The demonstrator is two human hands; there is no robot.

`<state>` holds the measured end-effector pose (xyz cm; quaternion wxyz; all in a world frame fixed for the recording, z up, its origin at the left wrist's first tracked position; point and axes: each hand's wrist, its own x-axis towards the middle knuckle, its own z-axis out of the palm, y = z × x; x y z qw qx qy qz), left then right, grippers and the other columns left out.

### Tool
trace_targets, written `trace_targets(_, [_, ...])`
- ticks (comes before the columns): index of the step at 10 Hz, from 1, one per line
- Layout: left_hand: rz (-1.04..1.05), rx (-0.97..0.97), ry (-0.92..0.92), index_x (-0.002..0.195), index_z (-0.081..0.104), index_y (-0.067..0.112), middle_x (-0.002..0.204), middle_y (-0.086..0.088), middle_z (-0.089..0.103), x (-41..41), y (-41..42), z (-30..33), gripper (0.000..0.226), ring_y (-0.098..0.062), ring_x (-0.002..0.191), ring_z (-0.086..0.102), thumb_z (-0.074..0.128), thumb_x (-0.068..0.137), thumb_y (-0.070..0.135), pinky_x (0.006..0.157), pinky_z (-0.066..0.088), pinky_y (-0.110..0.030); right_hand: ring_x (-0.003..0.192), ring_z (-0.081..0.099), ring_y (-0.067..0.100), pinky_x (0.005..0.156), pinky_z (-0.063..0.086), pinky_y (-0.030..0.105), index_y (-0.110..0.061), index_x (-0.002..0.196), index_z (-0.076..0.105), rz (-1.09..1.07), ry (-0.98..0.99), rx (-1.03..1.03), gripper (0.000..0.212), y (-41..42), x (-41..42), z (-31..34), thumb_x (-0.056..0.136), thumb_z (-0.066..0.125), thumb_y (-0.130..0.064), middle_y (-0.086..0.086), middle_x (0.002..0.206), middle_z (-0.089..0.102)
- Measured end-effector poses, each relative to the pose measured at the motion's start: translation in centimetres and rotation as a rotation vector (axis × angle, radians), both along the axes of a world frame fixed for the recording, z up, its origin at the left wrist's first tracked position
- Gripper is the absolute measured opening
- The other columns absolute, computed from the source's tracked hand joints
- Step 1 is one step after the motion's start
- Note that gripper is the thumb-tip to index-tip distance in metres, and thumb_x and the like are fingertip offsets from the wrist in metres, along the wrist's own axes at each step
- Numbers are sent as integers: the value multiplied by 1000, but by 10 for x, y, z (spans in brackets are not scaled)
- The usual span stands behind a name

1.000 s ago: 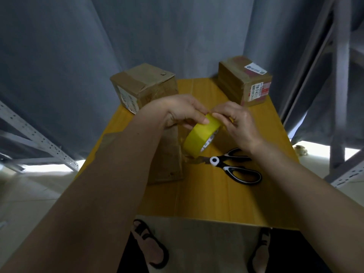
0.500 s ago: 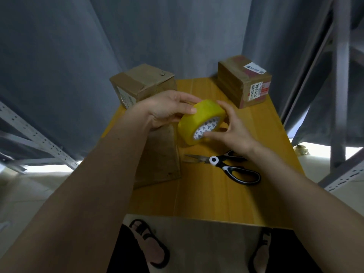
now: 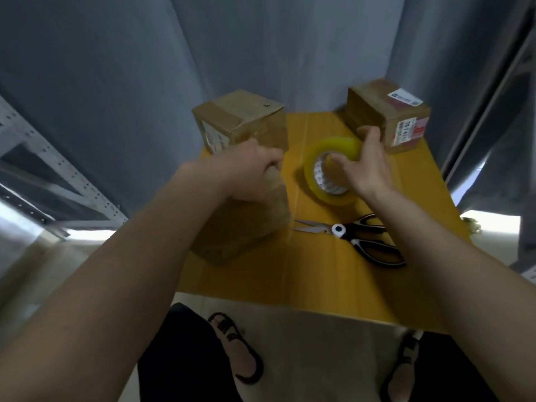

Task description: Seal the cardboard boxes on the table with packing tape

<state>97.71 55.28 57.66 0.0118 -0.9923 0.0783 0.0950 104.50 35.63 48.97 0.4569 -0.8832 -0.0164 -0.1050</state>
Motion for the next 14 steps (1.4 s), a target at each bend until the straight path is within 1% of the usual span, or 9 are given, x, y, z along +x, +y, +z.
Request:
trace_targets(2, [39, -102, -250, 117, 53, 36, 102, -1, 33, 39, -13, 20, 56, -23, 89, 41, 62, 70, 64, 75, 35, -32, 130, 34, 36, 108, 30, 42, -14, 143, 32, -8, -49, -331, 71, -15, 9, 3, 87, 69, -35, 18, 138, 40])
trace_targets(4, [218, -296, -324, 120, 59, 9, 130, -8, 51, 103, -41, 7, 54, -29, 114, 53, 52, 87, 51, 87, 42, -31, 118, 40, 38, 102, 31, 42, -3, 131, 49, 8, -283, -515, 52, -27, 23, -9, 87, 68, -24, 22, 126, 44])
trace_targets(6, [265, -146, -289, 116, 58, 15, 119, -9, 59, 158, -60, -14, 44, -29, 100, 56, 49, 88, 48, 73, 40, -32, 100, 47, 39, 83, 39, 44, -3, 132, 54, 166, -345, -653, 54, -39, 35, -36, 82, 74, -13, 21, 107, 50])
trace_targets(7, [292, -88, -210, 124, 56, 15, 128, -9, 57, 180, -65, -24, 47, -30, 108, 55, 45, 89, 45, 75, 37, -32, 107, 45, 38, 92, 36, 44, -7, 134, 52, 285, -290, -712, 62, -44, 41, -48, 79, 77, -21, 20, 113, 50])
trace_targets(8, [307, -86, -131, 126, 56, 15, 132, -8, 55, 189, -70, -45, 46, -29, 115, 54, 43, 92, 42, 77, 35, -32, 120, 40, 31, 103, 29, 34, -11, 141, 46, 388, -108, -650, 62, -43, 43, -53, 86, 70, -26, 14, 124, 48])
trace_targets(9, [372, -109, -228, 120, 58, 17, 124, -8, 59, 191, -70, -57, 47, -29, 109, 56, 43, 87, 46, 76, 37, -34, 115, 48, 26, 95, 33, 21, -5, 122, 62, 235, -147, -107, 32, -37, 32, -41, 97, 52, -23, 12, 115, 53])
trace_targets(10, [401, -141, -302, 113, 62, 17, 119, -8, 63, 190, -67, -58, 45, -29, 106, 59, 47, 83, 47, 70, 35, -32, 112, 53, 13, 93, 42, 21, -13, 121, 57, 157, -252, 272, 42, -11, 10, -24, 94, 44, -43, 2, 117, 57])
trace_targets(13, [595, -664, 63, 142, 46, 13, 142, -11, 49, 169, -23, -43, 91, -34, 123, 51, 49, 78, 78, 103, 42, -46, 108, 54, 15, 92, 46, 30, -9, 115, 59, 180, -190, 338, 26, 17, -9, -24, 95, 54, -27, 4, 111, 58])
trace_targets(14, [501, -645, -224, 140, 47, 10, 142, -11, 50, 152, -27, -49, 68, -31, 128, 47, 47, 92, 59, 103, 38, -37, 108, 53, 14, 93, 45, 33, -12, 116, 58, 173, -137, 286, 27, 16, -6, -20, 97, 54, -31, 3, 113, 58])
